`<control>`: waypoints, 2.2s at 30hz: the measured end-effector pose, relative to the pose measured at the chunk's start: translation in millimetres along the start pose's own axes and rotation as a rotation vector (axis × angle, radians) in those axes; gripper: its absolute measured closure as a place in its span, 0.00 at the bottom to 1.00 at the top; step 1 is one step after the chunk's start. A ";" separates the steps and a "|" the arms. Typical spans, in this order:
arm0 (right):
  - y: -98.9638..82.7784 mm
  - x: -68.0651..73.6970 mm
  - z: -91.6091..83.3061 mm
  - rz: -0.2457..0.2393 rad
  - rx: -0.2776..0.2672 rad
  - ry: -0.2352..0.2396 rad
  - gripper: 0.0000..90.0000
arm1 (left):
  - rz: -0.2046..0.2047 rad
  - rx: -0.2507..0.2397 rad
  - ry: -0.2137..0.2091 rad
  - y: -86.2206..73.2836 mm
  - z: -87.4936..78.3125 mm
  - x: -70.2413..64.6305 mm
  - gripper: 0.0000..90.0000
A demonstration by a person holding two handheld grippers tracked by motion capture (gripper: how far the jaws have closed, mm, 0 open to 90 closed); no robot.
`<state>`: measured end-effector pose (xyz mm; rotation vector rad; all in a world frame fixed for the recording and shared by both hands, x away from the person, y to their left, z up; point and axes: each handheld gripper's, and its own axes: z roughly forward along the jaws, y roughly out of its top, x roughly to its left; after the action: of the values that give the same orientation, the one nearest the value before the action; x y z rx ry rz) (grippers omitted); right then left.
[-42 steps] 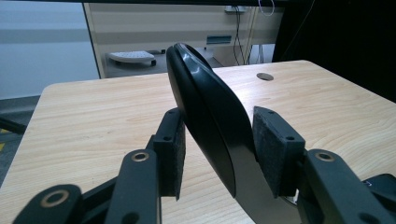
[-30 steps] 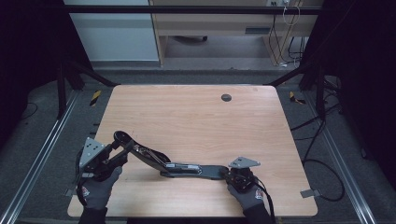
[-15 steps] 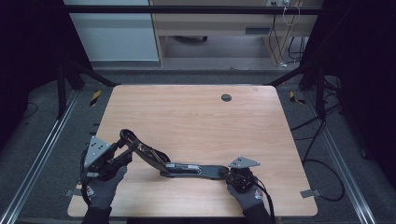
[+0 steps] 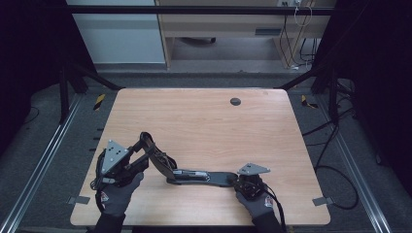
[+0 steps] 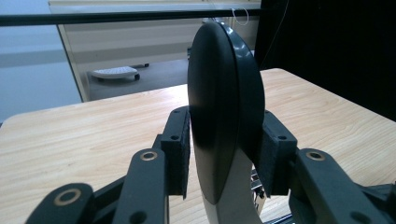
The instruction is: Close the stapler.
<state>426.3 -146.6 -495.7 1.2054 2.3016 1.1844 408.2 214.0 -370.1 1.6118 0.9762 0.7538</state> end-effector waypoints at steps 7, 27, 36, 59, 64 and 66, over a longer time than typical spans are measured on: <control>-0.1 -0.4 0.3 -0.001 -0.004 0.004 1.00 | 0.010 -0.001 -0.002 1.4 2.2 -4.9 0.67; 0.0 -0.6 -0.2 0.010 0.000 0.012 1.00 | 0.072 0.008 -0.010 6.7 10.0 -22.6 0.66; -0.2 -1.1 0.0 0.006 -0.001 0.008 1.00 | 0.102 0.010 -0.007 8.2 13.5 -31.0 0.65; -0.6 -1.8 -0.2 0.007 -0.004 0.010 1.00 | 0.166 -0.005 -0.039 7.9 27.4 -51.7 0.62; -0.6 -1.7 -0.2 0.008 -0.004 0.010 1.00 | 0.208 0.013 -0.043 7.3 31.5 -62.5 0.61; -0.6 -1.6 -0.2 0.008 -0.003 0.010 1.00 | 0.221 0.016 -0.044 7.1 33.3 -65.7 0.61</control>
<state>426.8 -148.2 -496.3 1.2110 2.3033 1.1992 407.6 140.1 -371.0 1.7622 0.7823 0.8576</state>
